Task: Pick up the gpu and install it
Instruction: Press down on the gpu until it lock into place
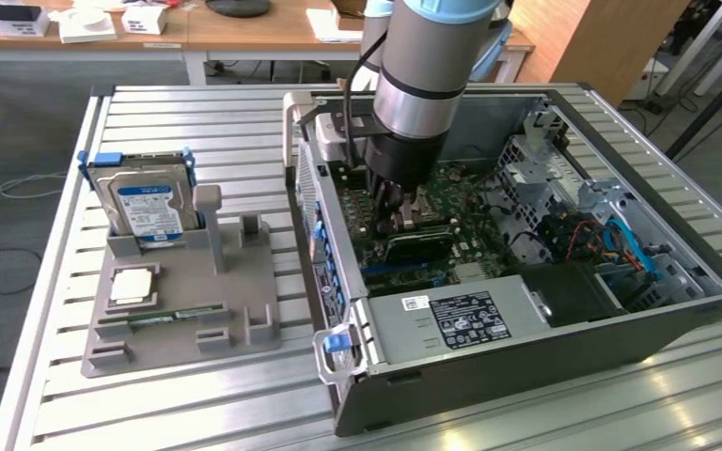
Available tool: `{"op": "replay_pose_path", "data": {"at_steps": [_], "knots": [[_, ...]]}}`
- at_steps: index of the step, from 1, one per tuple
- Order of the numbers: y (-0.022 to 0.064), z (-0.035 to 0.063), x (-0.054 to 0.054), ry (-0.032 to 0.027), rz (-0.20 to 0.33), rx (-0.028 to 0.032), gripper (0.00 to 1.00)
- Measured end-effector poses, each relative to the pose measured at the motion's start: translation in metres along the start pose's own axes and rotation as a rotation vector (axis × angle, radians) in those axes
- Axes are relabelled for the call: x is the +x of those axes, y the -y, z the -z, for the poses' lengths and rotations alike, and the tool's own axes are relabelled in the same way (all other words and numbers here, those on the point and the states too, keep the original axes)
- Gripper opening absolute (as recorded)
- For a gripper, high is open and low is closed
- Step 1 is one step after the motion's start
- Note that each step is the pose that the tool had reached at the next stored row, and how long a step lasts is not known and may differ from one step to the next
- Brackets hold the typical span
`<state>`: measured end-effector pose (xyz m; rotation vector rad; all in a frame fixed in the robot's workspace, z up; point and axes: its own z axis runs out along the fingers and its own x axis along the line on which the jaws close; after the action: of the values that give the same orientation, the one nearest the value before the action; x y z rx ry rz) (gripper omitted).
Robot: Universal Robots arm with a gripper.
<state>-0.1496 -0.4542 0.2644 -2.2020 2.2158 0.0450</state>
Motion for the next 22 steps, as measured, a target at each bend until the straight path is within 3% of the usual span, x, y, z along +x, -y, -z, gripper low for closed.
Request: {"op": "replay_pose_path", "data": {"at_steps": [22], "knots": [[0.0001,-0.0010,0.0000,0.0004,0.000,0.0004,0.11]]}}
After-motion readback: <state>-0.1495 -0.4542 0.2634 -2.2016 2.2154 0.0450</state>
